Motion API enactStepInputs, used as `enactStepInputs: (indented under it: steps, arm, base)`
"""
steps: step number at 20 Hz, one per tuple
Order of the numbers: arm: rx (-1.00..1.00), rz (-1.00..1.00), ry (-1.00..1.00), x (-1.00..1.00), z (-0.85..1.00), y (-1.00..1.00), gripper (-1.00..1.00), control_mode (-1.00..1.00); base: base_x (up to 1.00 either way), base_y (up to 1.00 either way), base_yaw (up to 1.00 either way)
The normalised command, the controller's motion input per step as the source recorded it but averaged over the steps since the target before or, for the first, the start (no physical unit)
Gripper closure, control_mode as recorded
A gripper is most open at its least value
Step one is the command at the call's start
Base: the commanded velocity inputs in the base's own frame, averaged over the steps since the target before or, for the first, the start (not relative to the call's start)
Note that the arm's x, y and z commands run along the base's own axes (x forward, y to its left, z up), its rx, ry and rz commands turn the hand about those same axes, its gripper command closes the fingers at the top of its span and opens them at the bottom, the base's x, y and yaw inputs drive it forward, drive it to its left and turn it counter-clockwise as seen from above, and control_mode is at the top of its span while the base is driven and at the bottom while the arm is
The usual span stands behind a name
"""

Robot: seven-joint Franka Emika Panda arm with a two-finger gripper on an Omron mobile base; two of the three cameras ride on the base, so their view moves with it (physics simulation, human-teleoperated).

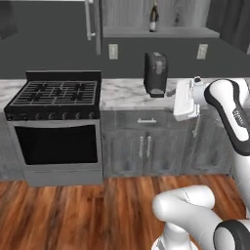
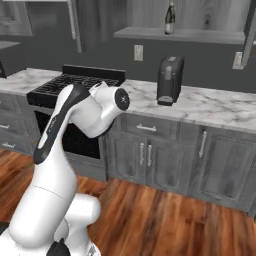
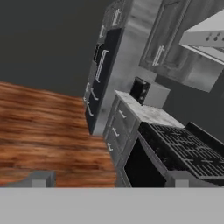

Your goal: Open the cabinet directly in front. Then move the wine and the mug to the dining counter with the candle on it.

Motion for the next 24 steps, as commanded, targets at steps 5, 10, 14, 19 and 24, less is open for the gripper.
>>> enactStepInputs:
  steps: [5,10,14,19,24]
  arm:
    - [0.00,0.00,0.00,0.00,0.00,0.00,-1.00,1.00]
    - [0.00,0.00,0.00,0.00,0.00,0.00,-1.00,1.00]
    - [0.00,0.00,0.00,0.00,0.00,0.00,-1.00,1.00]
    - [0.00,0.00,0.00,0.00,0.00,0.00,-1.00,1.00]
    - [0.00,0.00,0.00,0.00,0.00,0.00,-1.00,1.00]
  base:
    - [1.00,0.29,-0.04]
    - [1.00,0.53,-0.07]
    - [1.00,0.38,-0.08]
    - [0.98,-0.23,-0.05]
    - [0.38,-0.88,-0.06]
